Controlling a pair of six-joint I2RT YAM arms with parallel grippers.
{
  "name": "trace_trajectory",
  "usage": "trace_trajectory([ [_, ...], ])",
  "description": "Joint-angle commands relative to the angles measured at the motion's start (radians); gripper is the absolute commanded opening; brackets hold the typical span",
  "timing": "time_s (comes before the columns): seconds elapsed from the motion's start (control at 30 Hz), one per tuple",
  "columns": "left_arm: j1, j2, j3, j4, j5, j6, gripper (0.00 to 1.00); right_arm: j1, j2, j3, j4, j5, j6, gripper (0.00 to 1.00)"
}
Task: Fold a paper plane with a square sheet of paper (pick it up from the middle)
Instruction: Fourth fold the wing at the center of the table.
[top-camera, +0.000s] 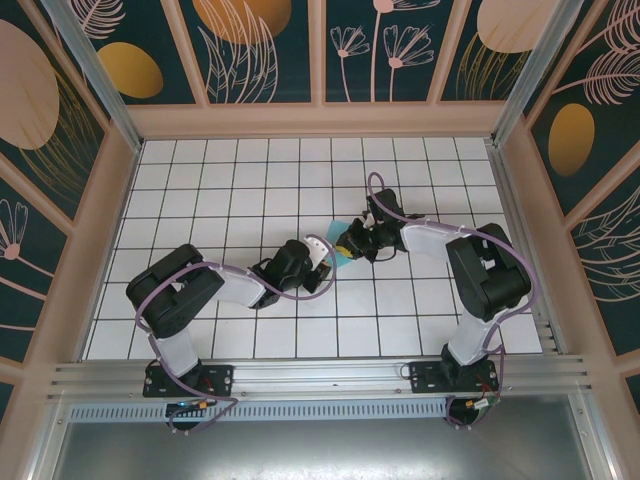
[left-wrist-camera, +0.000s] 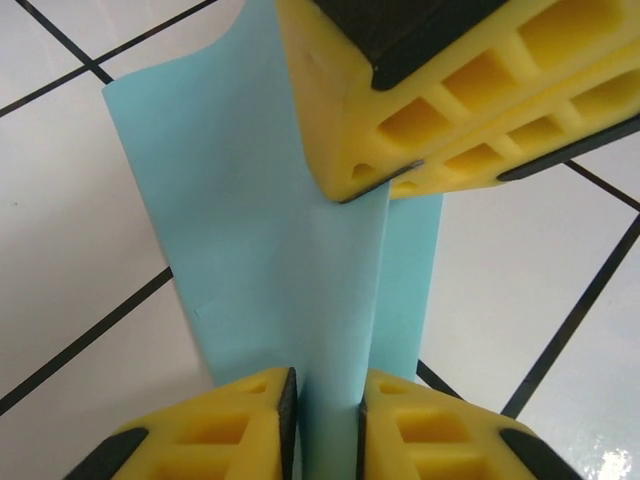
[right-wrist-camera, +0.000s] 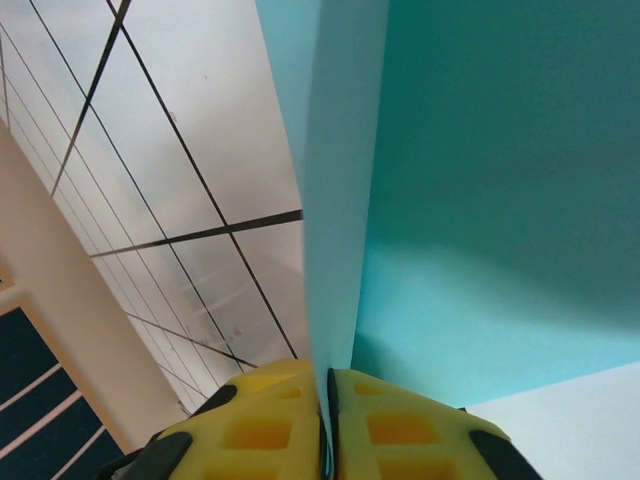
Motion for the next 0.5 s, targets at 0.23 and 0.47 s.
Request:
trace_trajectory([
  [0.23,-0.005,-0.008,0.049,0.002,0.064,-0.021,0.27,-0.004,0.019,0.030,-0.036,0.004,-0.015,0.07],
  [0.47,-0.005,0.010,0.051,0.001,0.061,-0.022,0.18,-0.005,0.017,0.029,-0.039,-0.002,-0.025,0.10],
])
